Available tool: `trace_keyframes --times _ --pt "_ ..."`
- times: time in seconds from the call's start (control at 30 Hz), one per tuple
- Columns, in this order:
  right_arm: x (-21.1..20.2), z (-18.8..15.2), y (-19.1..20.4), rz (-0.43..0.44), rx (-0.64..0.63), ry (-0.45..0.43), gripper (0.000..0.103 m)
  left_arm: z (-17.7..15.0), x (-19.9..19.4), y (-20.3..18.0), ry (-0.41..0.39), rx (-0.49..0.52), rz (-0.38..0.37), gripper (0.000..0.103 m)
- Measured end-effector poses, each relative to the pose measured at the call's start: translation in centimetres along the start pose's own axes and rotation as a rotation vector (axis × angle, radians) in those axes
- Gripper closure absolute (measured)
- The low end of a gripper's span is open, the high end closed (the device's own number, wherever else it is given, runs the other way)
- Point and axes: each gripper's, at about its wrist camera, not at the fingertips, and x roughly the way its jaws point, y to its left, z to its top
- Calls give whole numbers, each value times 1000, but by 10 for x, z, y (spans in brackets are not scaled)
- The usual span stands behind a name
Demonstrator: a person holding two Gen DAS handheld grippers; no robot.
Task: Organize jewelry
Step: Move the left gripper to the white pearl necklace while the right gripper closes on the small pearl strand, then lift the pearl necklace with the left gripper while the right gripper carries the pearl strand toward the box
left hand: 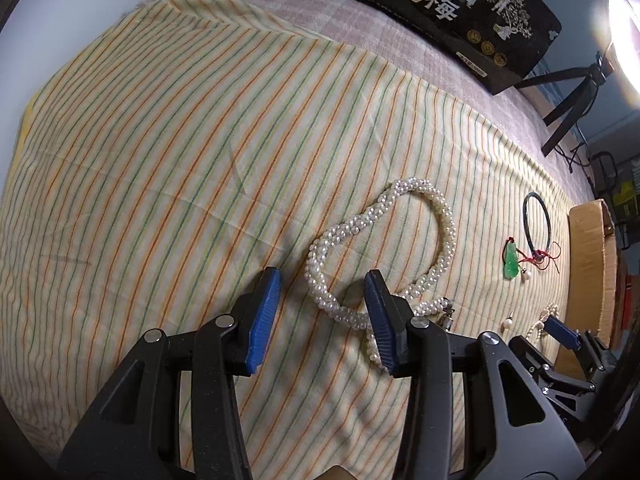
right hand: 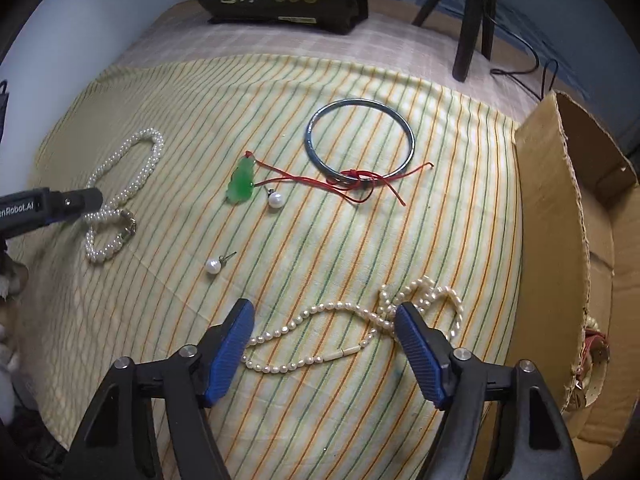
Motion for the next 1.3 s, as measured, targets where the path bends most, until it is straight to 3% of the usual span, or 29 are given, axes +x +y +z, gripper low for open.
trace_keyframes --times 0.07,0.13,0.27,0.33,0.4,0.6,0.9,1.3 --pt "-2 -2 1 -14 -11 -15 46 0 1 -2 -8 13 8 59" --pt "-4 -3 2 -20 -19 -26 64 0 3 -5 -24 26 27 64" --pt "-6 -6 5 -21 -48 -41 77 -2 2 -10 -64 59 72 82" --pt "-7 -6 4 -20 -50 -46 90 1 2 -3 -70 28 42 96" --pt "-9 -7 0 -3 -35 -50 97 4 0 8 -60 -34 -19 97" --pt "-18 -11 -11 88 30 -57 102 5 -15 13 -69 -63 -95 98" --pt "-51 -10 -11 138 42 -133 102 4 -72 -10 -132 -60 -301 98" --pt "-95 -4 -21 181 76 -247 102 3 -136 -47 -229 8 -436 98"
